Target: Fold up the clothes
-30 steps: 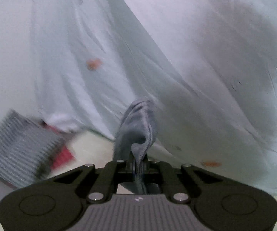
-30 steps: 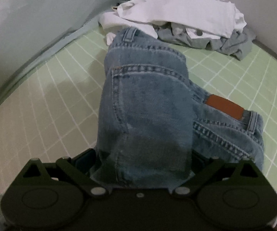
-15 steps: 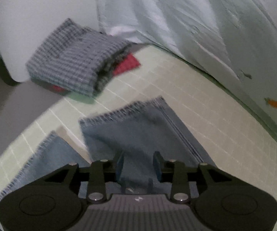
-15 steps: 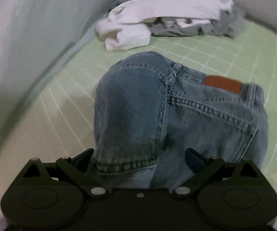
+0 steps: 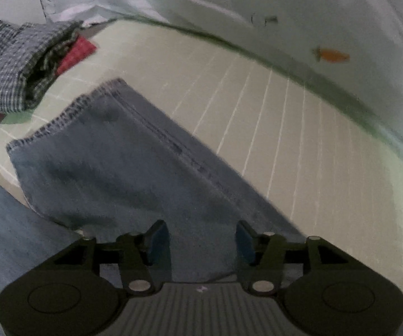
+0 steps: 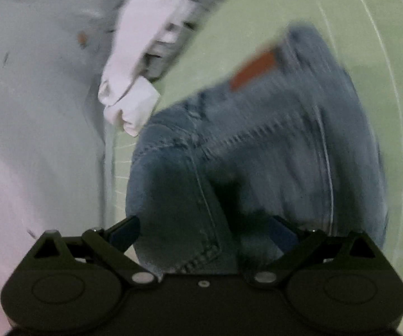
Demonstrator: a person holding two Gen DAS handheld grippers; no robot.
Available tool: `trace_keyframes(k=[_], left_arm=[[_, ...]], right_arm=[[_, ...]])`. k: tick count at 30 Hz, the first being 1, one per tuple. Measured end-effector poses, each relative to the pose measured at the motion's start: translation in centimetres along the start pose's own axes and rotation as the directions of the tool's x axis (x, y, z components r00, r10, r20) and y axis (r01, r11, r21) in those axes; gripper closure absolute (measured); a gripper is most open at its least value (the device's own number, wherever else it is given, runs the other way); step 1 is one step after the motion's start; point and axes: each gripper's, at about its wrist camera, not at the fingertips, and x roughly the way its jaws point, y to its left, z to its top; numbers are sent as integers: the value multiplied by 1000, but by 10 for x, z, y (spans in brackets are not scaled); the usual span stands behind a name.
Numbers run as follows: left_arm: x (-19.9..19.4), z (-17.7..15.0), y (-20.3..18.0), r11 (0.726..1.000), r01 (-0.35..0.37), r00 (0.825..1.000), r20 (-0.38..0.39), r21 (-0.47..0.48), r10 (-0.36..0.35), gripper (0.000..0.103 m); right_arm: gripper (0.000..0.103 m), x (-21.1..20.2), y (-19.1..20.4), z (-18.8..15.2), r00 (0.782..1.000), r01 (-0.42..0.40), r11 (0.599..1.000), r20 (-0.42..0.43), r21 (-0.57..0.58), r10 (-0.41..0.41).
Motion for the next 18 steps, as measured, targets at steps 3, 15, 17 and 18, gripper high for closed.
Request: trace_keyframes(k=[3, 15, 17, 18], left_arm=[[12, -6, -1, 1000, -26, 999, -44, 14, 27, 46], [34, -7, 3, 995, -90, 990, -104, 37, 93, 46], [35, -8, 2, 995, -94, 989, -107, 38, 98, 45], [36, -8, 2, 995, -97, 989, -108, 38, 100, 44]], right_arm=[[7, 15, -23, -1, 995, -74, 987, -52, 143, 82], [24, 97, 104, -5, 962, -173, 984, -221, -50, 158], [17, 108, 136, -12, 966, -173, 971, -223, -167, 133], [16, 111, 148, -16, 968, -173, 958, -220, -228, 122]])
